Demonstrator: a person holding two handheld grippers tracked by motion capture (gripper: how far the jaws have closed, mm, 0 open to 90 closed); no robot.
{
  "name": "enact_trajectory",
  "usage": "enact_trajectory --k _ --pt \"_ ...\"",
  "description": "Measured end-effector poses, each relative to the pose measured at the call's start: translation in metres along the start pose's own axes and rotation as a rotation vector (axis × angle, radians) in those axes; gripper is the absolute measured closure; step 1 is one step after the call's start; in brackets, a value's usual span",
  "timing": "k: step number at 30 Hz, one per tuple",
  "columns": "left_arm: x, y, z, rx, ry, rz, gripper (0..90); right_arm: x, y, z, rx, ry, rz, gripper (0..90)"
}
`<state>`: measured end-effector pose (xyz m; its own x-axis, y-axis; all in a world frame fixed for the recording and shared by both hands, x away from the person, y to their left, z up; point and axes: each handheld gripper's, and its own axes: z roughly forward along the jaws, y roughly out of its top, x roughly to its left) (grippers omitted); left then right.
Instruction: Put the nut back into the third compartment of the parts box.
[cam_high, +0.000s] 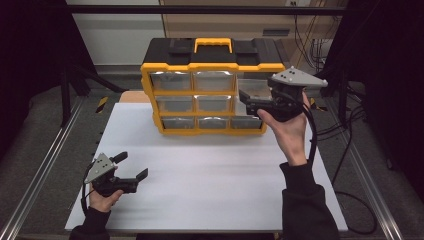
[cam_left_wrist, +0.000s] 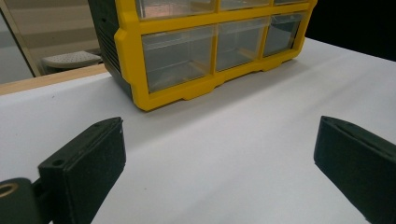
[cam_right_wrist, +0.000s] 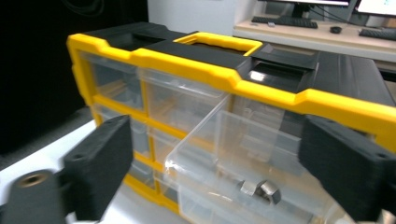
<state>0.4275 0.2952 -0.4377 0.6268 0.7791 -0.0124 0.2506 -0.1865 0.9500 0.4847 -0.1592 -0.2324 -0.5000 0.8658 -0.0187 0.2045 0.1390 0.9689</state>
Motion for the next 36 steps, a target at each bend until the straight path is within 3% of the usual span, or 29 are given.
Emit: enact_trajectory --k 5,14,30,36 --pt "0.000 0.000 0.000 -0.001 0.001 0.001 2.1 0.007 -0.021 -0.017 -0.042 0.022 -0.015 3.4" --pt "-0.001 0.000 0.000 -0.001 0.003 -0.001 2.1 0.009 -0.075 -0.029 -0.045 0.050 0.012 2.4" --pt "-0.001 0.000 0.000 0.002 0.007 0.003 2.0 -0.008 -0.189 -0.032 0.023 0.064 0.087 2.6" --pt "-0.002 -0.001 0.001 0.004 0.004 0.008 2.1 -0.014 -0.215 -0.036 0.053 0.066 0.083 2.3"
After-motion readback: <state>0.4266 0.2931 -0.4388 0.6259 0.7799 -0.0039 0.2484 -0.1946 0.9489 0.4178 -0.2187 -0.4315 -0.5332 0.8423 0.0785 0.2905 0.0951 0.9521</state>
